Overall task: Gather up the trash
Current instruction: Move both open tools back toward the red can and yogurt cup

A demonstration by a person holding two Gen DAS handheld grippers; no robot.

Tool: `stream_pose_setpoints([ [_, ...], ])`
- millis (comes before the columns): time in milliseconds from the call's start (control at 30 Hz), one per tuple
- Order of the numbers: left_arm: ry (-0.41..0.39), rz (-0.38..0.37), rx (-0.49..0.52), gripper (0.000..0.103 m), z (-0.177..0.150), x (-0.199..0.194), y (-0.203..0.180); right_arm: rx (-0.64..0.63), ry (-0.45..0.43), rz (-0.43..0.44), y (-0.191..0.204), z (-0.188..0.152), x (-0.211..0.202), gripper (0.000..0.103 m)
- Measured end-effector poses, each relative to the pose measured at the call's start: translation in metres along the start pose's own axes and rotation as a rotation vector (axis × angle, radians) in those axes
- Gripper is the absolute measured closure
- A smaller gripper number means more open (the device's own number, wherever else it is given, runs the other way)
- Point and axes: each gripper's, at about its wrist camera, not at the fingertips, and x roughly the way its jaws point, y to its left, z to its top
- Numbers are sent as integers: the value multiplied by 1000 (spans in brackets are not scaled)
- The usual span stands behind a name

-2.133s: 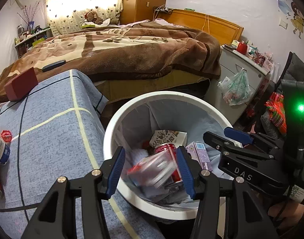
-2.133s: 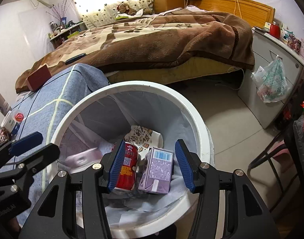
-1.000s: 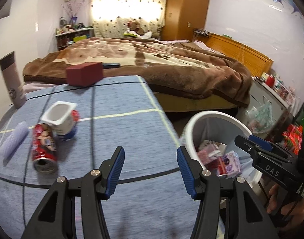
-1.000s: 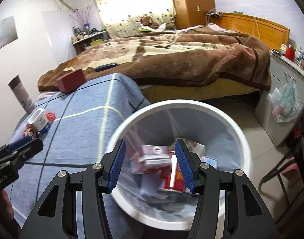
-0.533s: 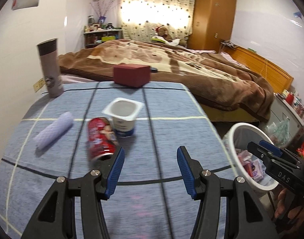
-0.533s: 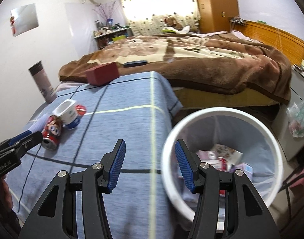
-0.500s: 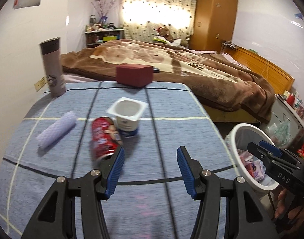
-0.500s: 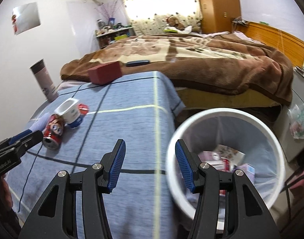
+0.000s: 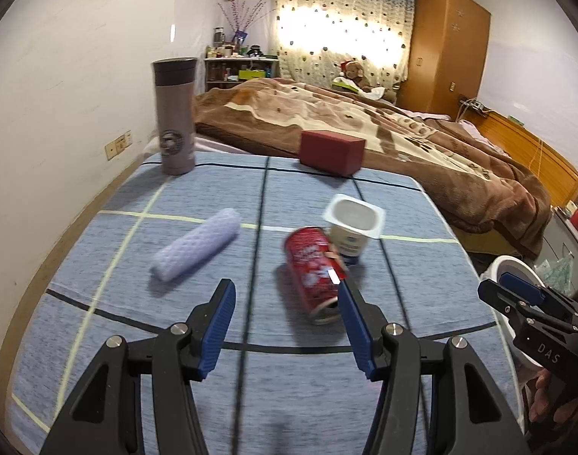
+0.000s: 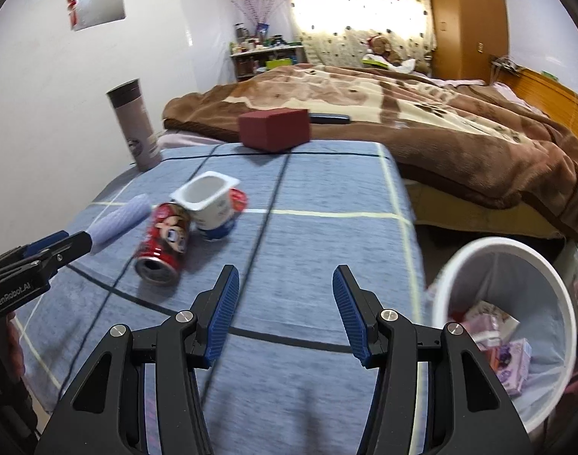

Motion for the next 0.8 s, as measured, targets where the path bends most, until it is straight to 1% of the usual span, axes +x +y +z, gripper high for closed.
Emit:
stream_pose_setpoints([
  [267, 14, 48, -40, 43, 6, 7, 45, -10, 31, 105, 44, 8, 20, 50],
  [367, 23, 58, -36, 43, 10, 12, 56, -22, 36, 110, 57, 9, 26, 50],
  [467, 44, 41, -33, 43, 14, 21, 66, -26, 40, 117, 66, 12, 32, 50],
  [600, 61, 38, -35, 43, 18, 32, 80, -21, 51, 135, 73, 15, 39, 50],
  [700, 67, 16, -37, 42, 20, 38, 85, -8, 61, 138, 78, 18, 47, 50],
  [800, 77, 6, -17, 42, 22, 46, 88, -19, 77, 140, 84, 18, 55, 50],
])
